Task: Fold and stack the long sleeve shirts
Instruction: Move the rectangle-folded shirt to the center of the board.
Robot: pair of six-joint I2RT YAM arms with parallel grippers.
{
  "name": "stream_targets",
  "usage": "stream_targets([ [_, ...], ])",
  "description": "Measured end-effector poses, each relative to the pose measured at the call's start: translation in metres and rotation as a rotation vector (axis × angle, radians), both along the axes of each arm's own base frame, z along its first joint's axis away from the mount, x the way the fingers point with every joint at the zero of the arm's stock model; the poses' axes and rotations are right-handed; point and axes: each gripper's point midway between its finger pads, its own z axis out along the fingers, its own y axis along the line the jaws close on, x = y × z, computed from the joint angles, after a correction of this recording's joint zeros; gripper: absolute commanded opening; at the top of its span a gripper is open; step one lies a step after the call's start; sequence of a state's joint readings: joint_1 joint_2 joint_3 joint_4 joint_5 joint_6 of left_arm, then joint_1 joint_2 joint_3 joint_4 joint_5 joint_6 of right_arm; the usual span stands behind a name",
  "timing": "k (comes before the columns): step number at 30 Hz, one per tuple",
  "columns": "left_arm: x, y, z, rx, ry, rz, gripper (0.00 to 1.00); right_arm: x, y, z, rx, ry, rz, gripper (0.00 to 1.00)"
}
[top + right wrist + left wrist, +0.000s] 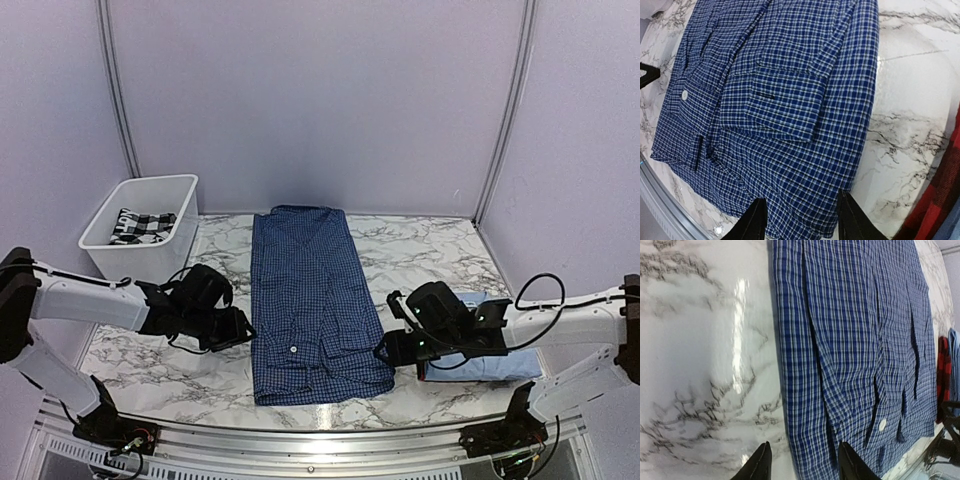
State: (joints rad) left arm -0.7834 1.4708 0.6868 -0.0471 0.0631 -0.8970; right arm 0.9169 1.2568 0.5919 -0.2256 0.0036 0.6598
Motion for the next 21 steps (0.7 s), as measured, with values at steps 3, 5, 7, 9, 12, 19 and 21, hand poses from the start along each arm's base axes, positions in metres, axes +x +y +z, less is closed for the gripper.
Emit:
stream_targets([
  [3, -0.028, -0.006, -0.009, -0.008, 0.022, -0.017, 0.46, -0.01, -0.006, -0.011, -0.032, 0.024, -0.021, 0.44],
  [5, -0.043, -0.009, -0.015, -0.015, 0.034, -0.03, 0.46, -0.016, -0.01, -0.018, -0.059, 0.036, -0.031, 0.44],
  [7, -0.058, -0.011, -0.021, -0.016, 0.048, -0.037, 0.46, -0.022, -0.014, -0.025, -0.079, 0.048, -0.043, 0.44],
  [9, -0.065, -0.018, -0.02, -0.036, 0.046, -0.039, 0.43, -0.027, -0.018, -0.031, -0.085, 0.059, -0.054, 0.43],
  [12, -0.073, -0.028, -0.018, -0.062, 0.05, -0.04, 0.34, -0.035, -0.024, -0.042, -0.09, 0.076, -0.067, 0.41],
  [19, -0.089, -0.044, -0.027, -0.081, 0.079, -0.031, 0.08, -0.049, -0.01, -0.044, -0.063, 0.087, -0.044, 0.05],
  [21, -0.092, -0.044, -0.029, -0.081, 0.087, -0.021, 0.05, -0.055, -0.006, -0.044, -0.059, 0.091, -0.03, 0.0],
])
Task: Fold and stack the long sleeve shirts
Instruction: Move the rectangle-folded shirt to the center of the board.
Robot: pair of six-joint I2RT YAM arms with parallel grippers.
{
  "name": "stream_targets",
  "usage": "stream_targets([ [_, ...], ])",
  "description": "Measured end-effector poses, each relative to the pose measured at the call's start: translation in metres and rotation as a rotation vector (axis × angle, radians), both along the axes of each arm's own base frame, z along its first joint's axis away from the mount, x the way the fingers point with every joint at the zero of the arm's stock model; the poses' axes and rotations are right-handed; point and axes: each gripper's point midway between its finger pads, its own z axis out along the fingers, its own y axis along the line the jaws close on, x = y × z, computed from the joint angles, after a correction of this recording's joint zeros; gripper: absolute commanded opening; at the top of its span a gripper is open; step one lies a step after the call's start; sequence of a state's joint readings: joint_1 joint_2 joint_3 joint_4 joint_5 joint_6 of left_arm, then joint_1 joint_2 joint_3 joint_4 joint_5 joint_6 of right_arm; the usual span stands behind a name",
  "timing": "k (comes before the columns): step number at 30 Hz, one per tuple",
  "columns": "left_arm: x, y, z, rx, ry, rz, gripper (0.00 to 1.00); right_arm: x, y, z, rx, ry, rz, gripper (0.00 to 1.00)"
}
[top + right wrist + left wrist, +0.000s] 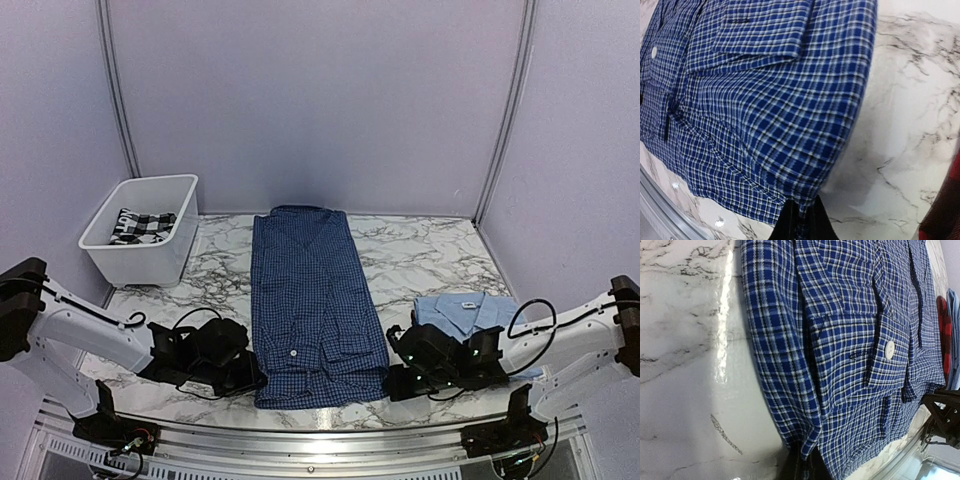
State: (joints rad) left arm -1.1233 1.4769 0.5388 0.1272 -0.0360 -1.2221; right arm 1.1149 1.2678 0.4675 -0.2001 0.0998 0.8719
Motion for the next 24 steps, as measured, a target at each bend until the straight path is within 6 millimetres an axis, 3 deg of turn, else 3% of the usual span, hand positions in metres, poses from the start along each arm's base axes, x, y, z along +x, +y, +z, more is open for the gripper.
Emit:
stream_targets([
  [4, -0.006, 0.006, -0.002, 0.005, 0.012, 0.012, 0.05, -0.017, 0.01, 0.0, 0.011, 0.013, 0.033, 0.0],
  [6, -0.01, 0.013, -0.001, 0.016, 0.018, 0.013, 0.08, -0.031, 0.016, 0.0, 0.019, 0.02, 0.063, 0.05],
  [10, -0.018, 0.025, -0.001, 0.028, 0.033, -0.002, 0.22, -0.056, 0.026, 0.003, 0.026, 0.046, 0.115, 0.32],
  [13, -0.022, 0.025, 0.002, 0.03, 0.034, -0.021, 0.32, -0.063, 0.03, 0.007, 0.027, 0.058, 0.12, 0.5],
  [16, -0.025, 0.029, 0.008, 0.052, 0.031, -0.041, 0.43, -0.062, 0.03, 0.016, 0.035, 0.052, 0.116, 0.59],
  [20, -0.016, 0.027, 0.029, 0.056, -0.01, -0.049, 0.51, -0.054, 0.034, 0.037, 0.068, 0.024, 0.104, 0.61],
  [24, 0.01, 0.031, 0.048, 0.041, -0.054, -0.016, 0.59, -0.02, 0.028, 0.05, 0.099, -0.013, 0.027, 0.64],
])
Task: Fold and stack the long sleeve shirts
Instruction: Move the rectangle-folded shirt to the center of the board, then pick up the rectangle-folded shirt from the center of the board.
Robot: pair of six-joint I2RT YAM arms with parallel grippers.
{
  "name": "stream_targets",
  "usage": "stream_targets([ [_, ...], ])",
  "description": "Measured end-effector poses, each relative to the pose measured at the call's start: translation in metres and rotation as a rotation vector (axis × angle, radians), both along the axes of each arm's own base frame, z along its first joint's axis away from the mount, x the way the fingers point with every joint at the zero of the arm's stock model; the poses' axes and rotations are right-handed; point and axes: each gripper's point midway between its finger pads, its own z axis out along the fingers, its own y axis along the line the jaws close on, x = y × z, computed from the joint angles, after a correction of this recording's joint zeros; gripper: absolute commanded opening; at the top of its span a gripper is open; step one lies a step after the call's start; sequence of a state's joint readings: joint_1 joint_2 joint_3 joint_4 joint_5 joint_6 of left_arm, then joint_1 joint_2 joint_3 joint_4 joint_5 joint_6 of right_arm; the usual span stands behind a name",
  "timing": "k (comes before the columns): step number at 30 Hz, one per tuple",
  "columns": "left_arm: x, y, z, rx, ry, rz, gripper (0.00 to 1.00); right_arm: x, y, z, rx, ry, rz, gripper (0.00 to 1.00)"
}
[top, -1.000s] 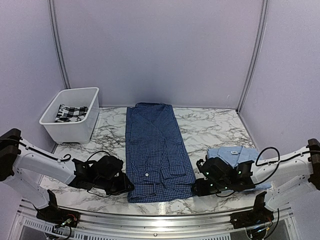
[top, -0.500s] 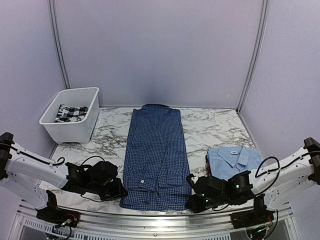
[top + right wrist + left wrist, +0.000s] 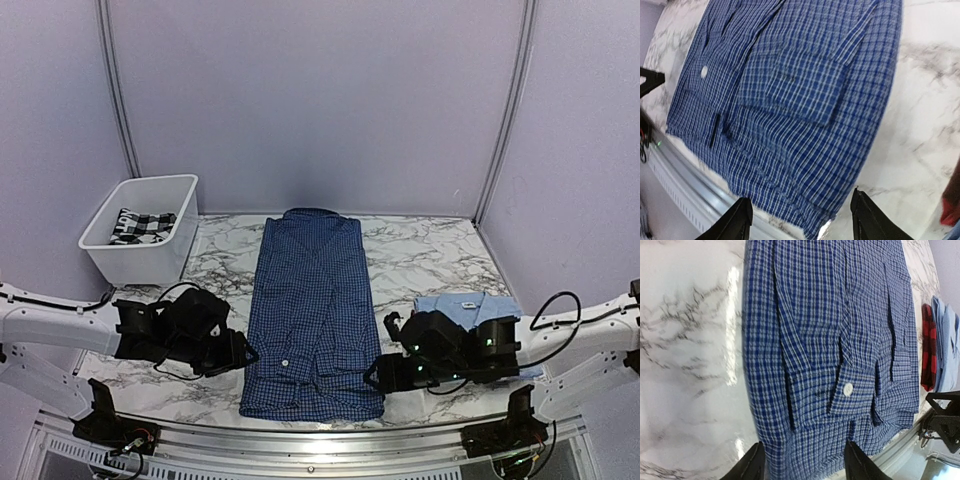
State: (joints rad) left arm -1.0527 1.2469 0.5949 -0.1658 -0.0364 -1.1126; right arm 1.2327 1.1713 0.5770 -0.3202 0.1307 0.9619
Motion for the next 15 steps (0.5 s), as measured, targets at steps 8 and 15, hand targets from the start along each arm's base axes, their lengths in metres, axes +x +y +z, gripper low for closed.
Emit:
stream_targets([
  [8, 0.038, 0.014, -0.021, 0.11, 0.013, -0.019, 0.66, 0.062, -0.017, -0.014, 0.023, 0.015, -0.127, 0.66],
  [15, 0.036, 0.013, -0.039, 0.136, 0.064, -0.088, 0.6, 0.059, -0.009, -0.036, 0.014, 0.067, -0.084, 0.67],
])
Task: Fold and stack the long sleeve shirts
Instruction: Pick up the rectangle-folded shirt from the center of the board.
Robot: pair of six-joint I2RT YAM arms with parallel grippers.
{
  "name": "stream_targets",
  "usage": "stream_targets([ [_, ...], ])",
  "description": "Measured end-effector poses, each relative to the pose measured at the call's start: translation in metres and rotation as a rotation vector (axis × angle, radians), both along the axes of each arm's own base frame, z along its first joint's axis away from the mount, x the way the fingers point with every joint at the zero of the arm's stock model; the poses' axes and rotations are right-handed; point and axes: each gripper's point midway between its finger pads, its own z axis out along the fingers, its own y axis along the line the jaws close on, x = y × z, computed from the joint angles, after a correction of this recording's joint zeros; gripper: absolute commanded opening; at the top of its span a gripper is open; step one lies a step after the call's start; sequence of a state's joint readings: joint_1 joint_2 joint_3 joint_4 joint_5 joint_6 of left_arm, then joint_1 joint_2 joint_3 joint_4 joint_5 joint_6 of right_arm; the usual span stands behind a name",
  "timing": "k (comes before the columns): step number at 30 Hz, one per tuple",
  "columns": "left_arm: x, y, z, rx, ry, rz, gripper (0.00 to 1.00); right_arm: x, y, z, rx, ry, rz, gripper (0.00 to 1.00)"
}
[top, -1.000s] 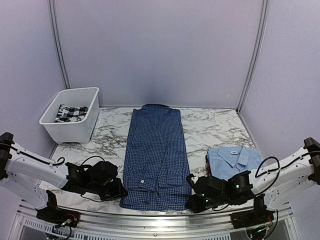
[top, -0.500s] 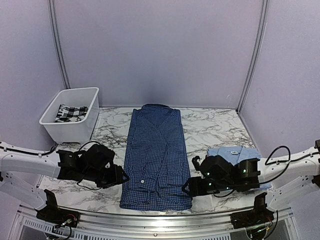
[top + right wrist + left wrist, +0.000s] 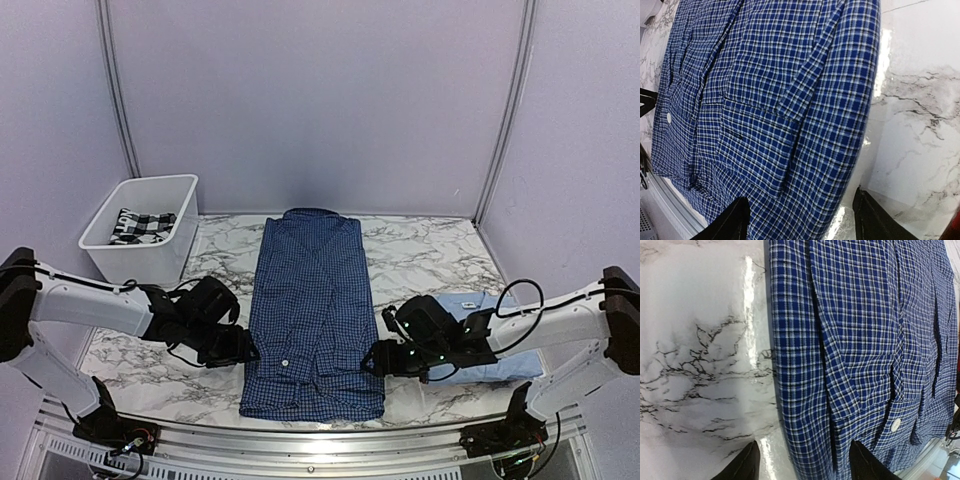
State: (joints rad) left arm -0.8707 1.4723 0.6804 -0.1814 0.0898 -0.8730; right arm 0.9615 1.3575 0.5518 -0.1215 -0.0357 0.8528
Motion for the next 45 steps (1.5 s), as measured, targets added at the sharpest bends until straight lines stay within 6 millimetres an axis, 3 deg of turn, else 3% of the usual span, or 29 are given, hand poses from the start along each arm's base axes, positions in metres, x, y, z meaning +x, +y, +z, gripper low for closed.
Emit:
stream_targets([
  [20, -0.031, -0.026, -0.003, -0.098, 0.076, -0.095, 0.39, 0.004, 0.01, -0.002, 0.123, 0.006, -0.024, 0.57],
  [32, -0.033, -0.032, -0.007, -0.125, 0.097, -0.066, 0.21, 0.002, 0.019, -0.004, 0.178, 0.034, -0.037, 0.44],
  [36, -0.034, -0.032, -0.008, -0.134, 0.101, -0.062, 0.18, 0.002, 0.02, -0.006, 0.183, 0.044, -0.044, 0.33],
  [42, -0.036, -0.032, -0.01, -0.14, 0.108, -0.057, 0.04, 0.001, 0.021, -0.012, 0.178, 0.064, -0.051, 0.04],
  [45, -0.038, -0.032, -0.011, -0.14, 0.114, -0.057, 0.0, -0.001, 0.02, -0.013, 0.175, 0.069, -0.051, 0.0],
])
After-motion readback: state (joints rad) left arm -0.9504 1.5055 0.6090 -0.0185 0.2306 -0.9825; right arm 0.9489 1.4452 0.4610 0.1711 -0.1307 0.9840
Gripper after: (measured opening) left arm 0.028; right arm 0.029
